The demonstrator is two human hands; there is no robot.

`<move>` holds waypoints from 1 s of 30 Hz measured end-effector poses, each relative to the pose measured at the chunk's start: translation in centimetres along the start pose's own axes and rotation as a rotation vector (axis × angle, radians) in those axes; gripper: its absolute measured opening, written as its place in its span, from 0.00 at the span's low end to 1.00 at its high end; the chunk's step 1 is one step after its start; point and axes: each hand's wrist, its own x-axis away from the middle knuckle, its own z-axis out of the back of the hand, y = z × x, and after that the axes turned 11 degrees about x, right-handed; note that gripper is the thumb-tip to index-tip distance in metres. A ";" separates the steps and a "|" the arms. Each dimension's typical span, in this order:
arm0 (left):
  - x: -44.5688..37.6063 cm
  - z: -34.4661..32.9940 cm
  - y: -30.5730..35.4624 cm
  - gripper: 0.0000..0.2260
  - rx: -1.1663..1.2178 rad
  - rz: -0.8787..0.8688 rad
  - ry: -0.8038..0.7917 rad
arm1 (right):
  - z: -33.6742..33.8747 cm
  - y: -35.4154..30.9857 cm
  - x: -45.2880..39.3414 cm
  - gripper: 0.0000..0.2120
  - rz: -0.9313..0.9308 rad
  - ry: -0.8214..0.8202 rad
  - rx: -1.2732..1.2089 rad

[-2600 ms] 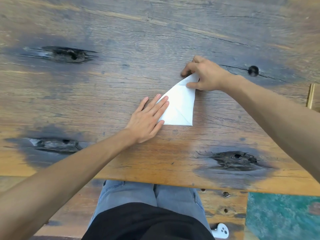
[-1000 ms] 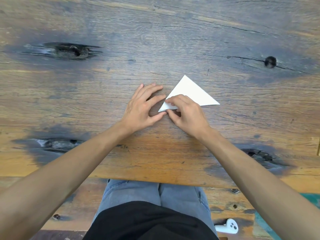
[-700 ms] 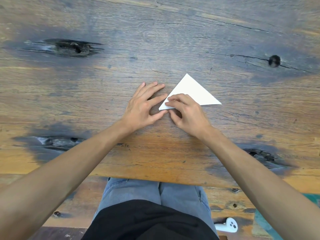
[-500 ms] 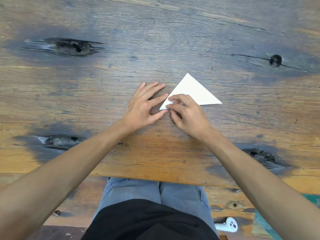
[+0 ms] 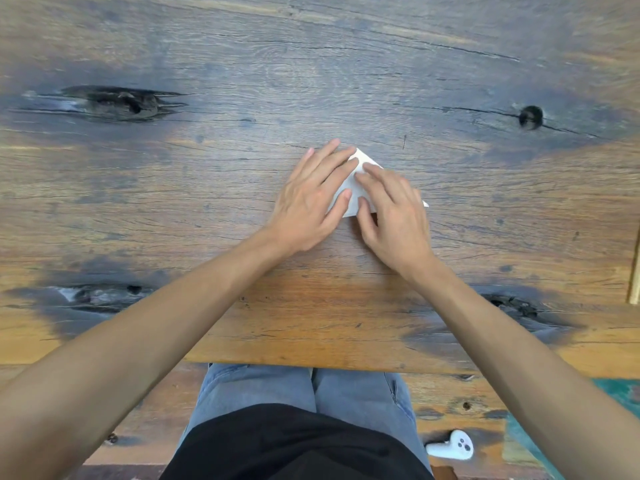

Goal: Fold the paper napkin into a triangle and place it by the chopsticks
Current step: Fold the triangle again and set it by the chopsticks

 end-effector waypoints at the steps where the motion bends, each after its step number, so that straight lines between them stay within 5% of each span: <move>1: -0.8 -0.4 0.3 0.22 -0.028 -0.006 -0.022 | 0.0 0.5 0.0 0.20 -0.021 -0.036 0.042; 7: -2.2 -2.9 0.3 0.30 -0.265 -0.064 -0.171 | -0.8 3.0 0.9 0.28 -0.011 -0.183 0.196; 20: -1.1 -4.3 -1.3 0.31 -0.406 -0.081 -0.202 | -1.3 6.9 2.3 0.29 -0.002 -0.181 0.317; 30: -1.1 -4.4 -1.1 0.33 -0.426 -0.079 -0.198 | 0.6 5.8 0.7 0.28 -0.048 -0.151 0.056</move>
